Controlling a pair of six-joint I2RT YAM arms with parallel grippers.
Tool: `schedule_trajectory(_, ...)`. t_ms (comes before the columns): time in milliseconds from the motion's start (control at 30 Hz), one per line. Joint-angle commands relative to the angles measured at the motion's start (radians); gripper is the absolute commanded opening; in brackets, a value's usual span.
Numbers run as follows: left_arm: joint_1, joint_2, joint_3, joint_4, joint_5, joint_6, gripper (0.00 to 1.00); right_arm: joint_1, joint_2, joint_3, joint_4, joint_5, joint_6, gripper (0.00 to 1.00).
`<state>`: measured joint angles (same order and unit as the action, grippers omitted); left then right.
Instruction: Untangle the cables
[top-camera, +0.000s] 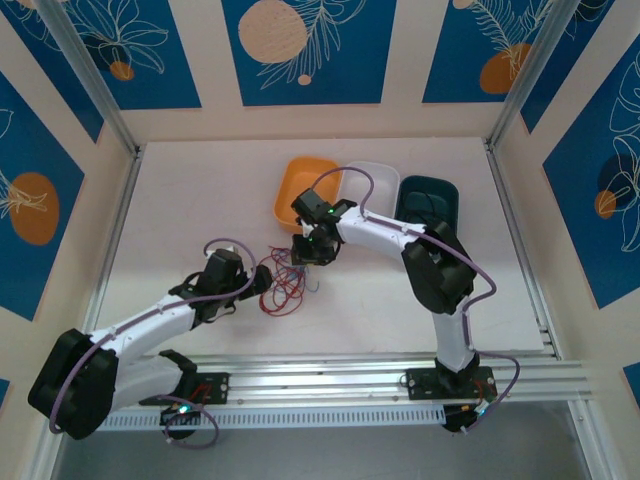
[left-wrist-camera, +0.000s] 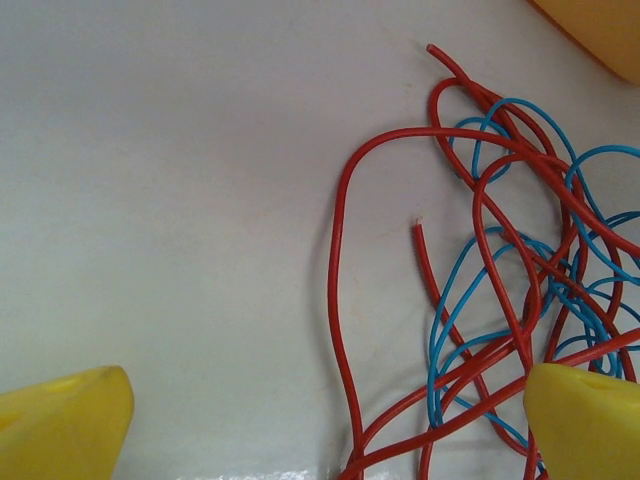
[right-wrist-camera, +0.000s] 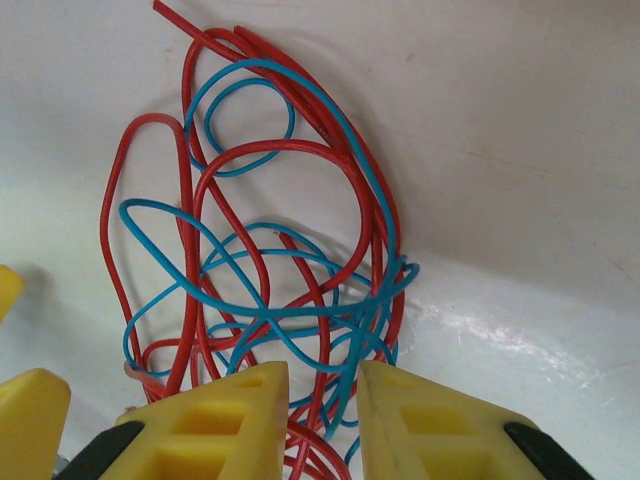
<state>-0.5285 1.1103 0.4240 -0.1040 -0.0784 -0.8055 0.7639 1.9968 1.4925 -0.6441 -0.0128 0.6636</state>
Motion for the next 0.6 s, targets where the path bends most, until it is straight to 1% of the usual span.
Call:
schedule_trajectory(0,-0.001,0.014,0.012,0.027,0.018,-0.006,1.00,0.008,0.025,0.042,-0.032,-0.026,-0.010,0.23)
schedule_trajectory(167,0.001,0.025,0.014,0.036,0.025,-0.008,1.00,0.007,0.044,0.060,-0.047,-0.016,-0.010,0.17)
schedule_trajectory(267,0.000,0.027,0.013,0.040,0.028,-0.008,1.00,0.008,0.040,0.057,-0.050,-0.021,-0.008,0.07)
schedule_trajectory(367,0.001,0.029,0.009,0.049,0.029,-0.011,1.00,0.011,0.021,0.055,-0.051,-0.021,-0.012,0.01)
schedule_trajectory(567,0.000,0.033,-0.008,0.082,0.042,-0.025,1.00,0.029,-0.056,0.048,-0.048,0.001,-0.024,0.00)
